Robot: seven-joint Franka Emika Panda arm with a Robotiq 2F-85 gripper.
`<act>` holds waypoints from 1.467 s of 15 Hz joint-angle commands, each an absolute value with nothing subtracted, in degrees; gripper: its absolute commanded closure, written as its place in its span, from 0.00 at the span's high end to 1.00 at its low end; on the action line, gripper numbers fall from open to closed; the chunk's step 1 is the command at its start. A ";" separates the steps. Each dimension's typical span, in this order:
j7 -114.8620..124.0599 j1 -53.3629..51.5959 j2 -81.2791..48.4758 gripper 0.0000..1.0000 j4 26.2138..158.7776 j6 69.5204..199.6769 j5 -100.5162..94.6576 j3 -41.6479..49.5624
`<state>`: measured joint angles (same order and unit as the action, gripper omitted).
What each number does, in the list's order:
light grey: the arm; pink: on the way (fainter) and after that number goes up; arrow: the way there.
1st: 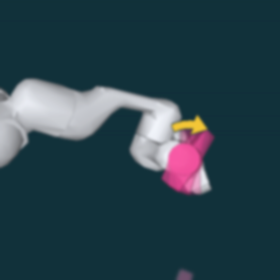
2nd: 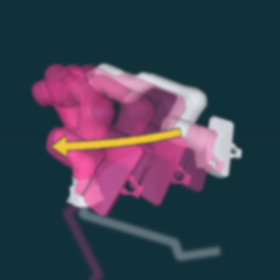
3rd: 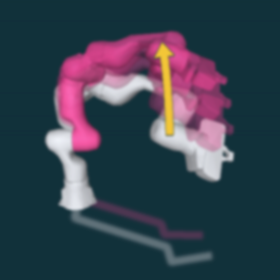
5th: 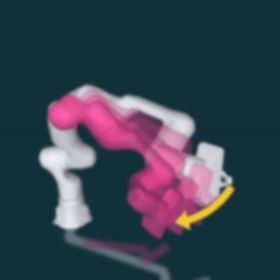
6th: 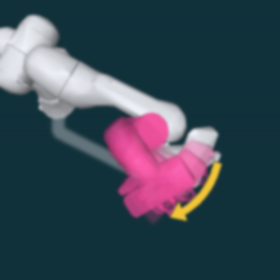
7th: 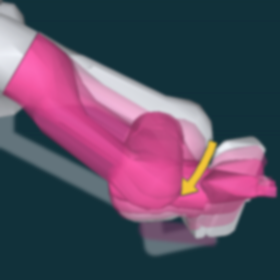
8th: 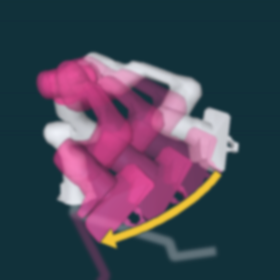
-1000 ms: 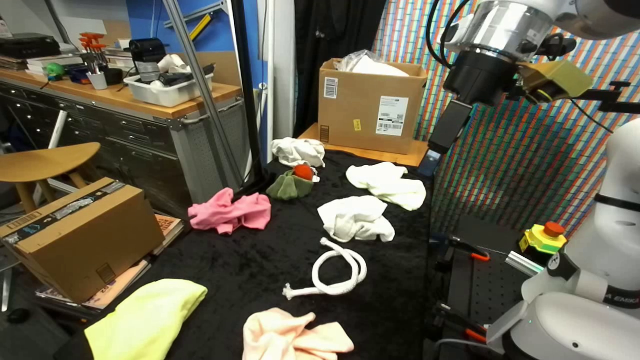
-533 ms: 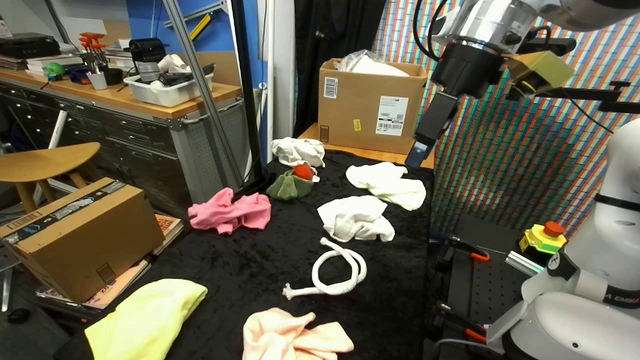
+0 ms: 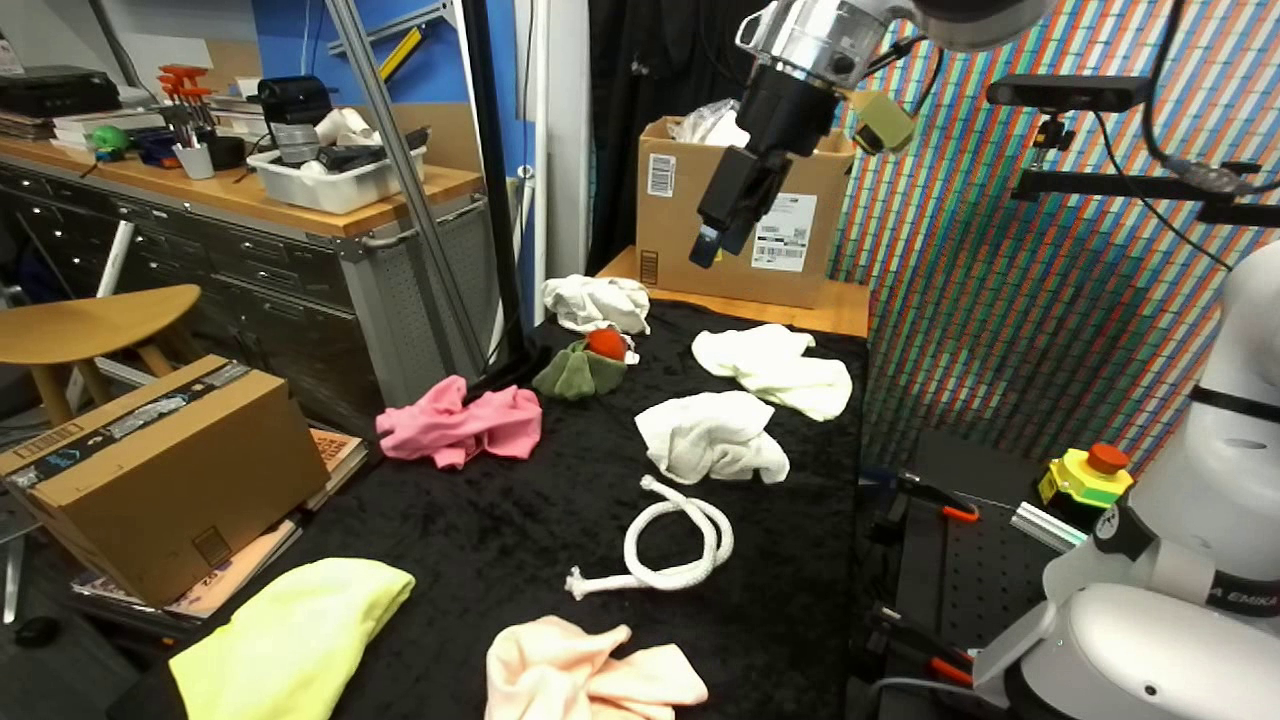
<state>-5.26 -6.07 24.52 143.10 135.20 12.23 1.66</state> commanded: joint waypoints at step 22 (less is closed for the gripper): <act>-8.89 9.91 -34.52 1.00 87.61 138.23 10.23 2.04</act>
<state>-6.90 7.95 -29.33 95.10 141.39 11.26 2.96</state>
